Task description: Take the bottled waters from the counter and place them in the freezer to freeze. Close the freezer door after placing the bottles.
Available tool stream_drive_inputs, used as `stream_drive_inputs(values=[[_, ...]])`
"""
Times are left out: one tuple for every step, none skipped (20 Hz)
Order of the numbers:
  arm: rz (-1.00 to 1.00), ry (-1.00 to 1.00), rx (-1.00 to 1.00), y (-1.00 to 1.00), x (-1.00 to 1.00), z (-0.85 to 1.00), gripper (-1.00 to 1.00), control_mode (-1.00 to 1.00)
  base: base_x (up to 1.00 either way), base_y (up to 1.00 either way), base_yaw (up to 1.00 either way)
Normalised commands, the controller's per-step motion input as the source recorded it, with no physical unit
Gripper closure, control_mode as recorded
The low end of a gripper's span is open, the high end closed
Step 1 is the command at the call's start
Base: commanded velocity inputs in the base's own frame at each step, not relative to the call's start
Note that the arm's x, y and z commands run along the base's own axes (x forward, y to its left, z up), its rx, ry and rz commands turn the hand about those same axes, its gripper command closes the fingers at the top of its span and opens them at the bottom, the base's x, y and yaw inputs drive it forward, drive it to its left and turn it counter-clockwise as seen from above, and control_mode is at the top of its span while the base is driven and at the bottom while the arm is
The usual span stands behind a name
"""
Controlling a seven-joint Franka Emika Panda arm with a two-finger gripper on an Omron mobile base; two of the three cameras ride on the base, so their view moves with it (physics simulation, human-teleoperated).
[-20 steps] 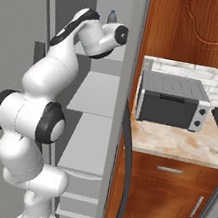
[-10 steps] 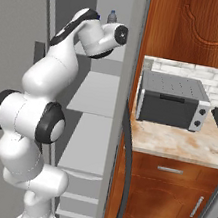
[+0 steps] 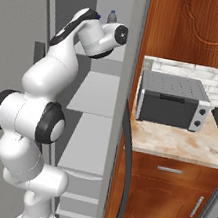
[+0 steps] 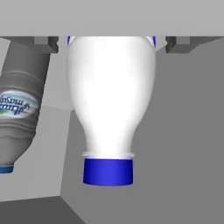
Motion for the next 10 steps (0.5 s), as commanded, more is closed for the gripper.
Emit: stream_drive_inputs(values=[[0.0, 0.0, 0.0, 0.0, 0.0, 0.05, -1.0, -1.0, 0.0, 0.0, 0.0], [-0.01, 0.0, -0.01, 0.0, 0.0, 0.05, -1.0, -1.0, 0.0, 0.0, 0.0], [0.0, 0.0, -0.03, 0.0, -0.05, 0.0, -1.0, -1.0, 0.0, 0.0, 0.0], [-0.01, 0.0, -0.03, 0.0, -0.09, 0.08, -1.0, -1.0, 0.0, 0.0, 0.0], [-0.03, 0.0, -0.01, 0.0, -0.14, 0.12, -1.0, -1.0, 0.0, 0.0, 0.0], [-0.02, 0.0, 0.0, 0.0, -0.26, 0.17, -1.0, -1.0, 0.0, 0.0, 0.0], [-0.03, 0.0, 0.0, 0.0, -0.21, 0.17, -1.0, -1.0, 0.0, 0.0, 0.0], [-0.04, 0.0, 0.0, 0.0, -0.2, 0.17, -1.0, -1.0, 0.0, 0.0, 0.0], [-0.04, 0.0, 0.0, -0.01, -0.22, 0.16, -1.0, -1.0, 0.0, 0.0, 0.0], [-0.06, 0.0, 0.0, -0.01, -0.25, 0.16, -1.0, -1.0, 0.0, 0.0, 0.0]])
